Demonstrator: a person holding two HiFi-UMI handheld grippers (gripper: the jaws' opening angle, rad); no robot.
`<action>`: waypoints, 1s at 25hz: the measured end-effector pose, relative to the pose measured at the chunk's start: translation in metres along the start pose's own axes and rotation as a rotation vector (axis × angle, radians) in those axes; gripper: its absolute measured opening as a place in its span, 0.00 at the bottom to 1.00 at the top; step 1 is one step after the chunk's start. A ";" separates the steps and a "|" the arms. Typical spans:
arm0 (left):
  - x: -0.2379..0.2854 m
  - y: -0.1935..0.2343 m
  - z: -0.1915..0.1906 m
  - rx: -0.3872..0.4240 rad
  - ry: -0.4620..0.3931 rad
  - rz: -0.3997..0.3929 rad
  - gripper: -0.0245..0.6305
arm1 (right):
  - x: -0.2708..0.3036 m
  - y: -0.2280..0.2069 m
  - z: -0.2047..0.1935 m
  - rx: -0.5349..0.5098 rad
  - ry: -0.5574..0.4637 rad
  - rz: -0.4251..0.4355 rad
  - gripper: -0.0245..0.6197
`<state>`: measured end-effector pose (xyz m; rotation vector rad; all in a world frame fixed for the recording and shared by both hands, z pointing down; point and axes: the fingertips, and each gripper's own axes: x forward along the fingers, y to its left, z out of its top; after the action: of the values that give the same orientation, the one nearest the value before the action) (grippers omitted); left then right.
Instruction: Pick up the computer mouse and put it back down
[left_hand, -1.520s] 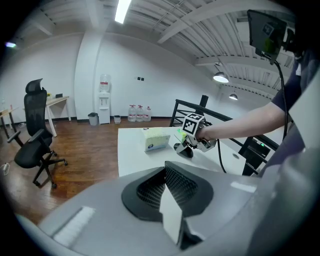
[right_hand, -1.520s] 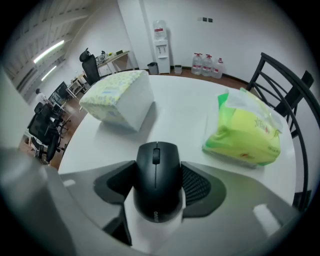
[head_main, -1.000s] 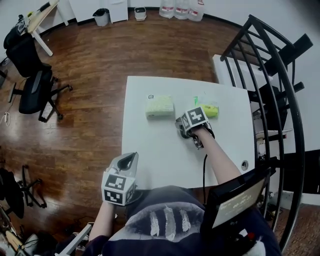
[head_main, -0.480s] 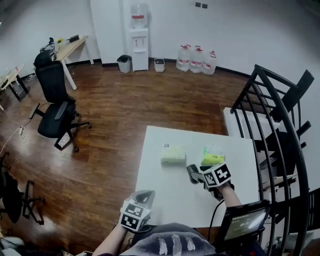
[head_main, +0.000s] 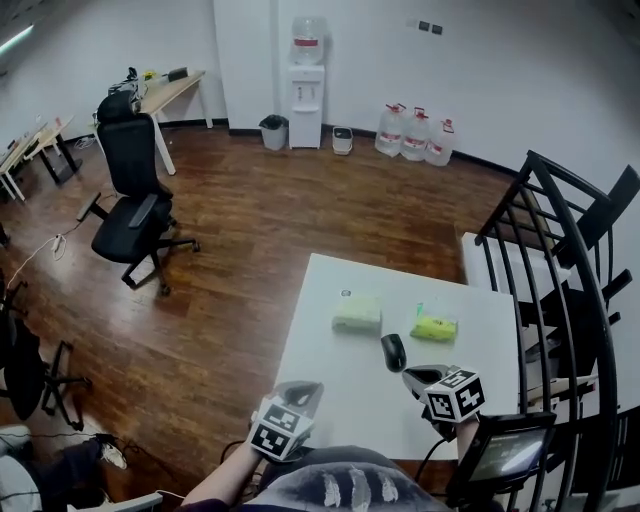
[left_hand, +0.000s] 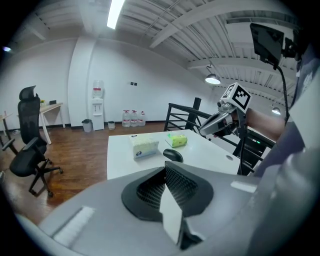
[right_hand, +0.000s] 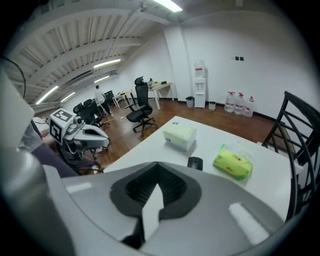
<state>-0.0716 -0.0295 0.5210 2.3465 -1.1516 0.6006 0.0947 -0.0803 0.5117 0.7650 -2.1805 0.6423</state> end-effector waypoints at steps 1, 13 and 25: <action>-0.002 0.000 0.000 -0.002 -0.001 0.005 0.06 | -0.001 0.002 -0.001 0.002 -0.007 0.001 0.04; -0.009 -0.002 -0.006 -0.024 -0.006 0.037 0.06 | 0.017 0.000 -0.009 -0.037 0.034 -0.002 0.04; -0.008 0.006 0.009 -0.020 -0.024 0.050 0.06 | 0.040 -0.008 0.015 -0.079 0.069 0.008 0.04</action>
<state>-0.0792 -0.0329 0.5101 2.3201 -1.2242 0.5765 0.0706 -0.1080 0.5345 0.6831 -2.1341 0.5752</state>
